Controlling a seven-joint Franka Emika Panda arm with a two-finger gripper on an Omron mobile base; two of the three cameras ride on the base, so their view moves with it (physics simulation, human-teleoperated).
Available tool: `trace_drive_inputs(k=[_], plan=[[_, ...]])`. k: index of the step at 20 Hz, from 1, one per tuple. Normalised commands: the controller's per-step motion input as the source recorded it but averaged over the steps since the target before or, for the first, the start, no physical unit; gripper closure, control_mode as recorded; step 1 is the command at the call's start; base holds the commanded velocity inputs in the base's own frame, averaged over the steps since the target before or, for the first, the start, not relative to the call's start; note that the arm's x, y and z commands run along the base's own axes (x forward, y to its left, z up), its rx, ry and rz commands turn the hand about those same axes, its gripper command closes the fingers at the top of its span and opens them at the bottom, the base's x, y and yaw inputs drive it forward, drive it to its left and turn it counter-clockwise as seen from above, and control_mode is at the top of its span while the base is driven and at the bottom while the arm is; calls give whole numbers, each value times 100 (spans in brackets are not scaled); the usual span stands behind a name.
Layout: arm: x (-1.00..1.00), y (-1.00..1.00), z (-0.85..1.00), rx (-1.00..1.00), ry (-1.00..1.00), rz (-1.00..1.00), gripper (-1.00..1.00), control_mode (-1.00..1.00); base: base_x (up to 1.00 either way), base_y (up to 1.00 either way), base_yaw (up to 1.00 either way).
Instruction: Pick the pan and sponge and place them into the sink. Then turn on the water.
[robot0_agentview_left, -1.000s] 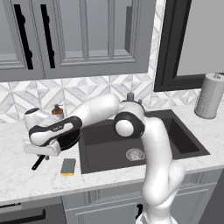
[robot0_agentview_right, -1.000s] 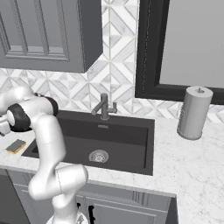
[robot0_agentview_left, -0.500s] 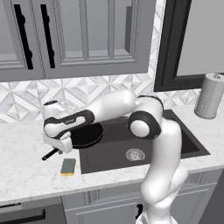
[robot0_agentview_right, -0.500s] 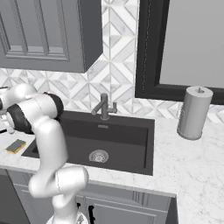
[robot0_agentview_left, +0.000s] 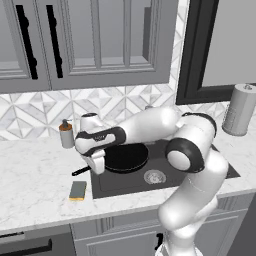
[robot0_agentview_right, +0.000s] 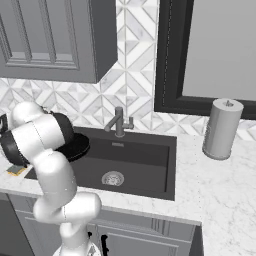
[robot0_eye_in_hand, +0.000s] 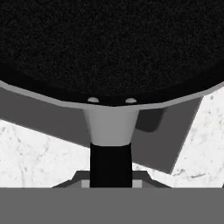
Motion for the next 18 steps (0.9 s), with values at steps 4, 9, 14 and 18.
trace_drive_inputs(k=[4, 9, 14, 18], plan=[[4, -86, 0, 0, 0, -23, 100, -100, 0, 0, 0], [16, -63, 0, 0, 0, -12, 100, -100, 0, 0, 0], [15, -50, -2, 0, 1, -1, 100, -100, 0, 0, 0], [20, -53, -12, 0, 1, 0, 100, -100, 0, 0, 0]])
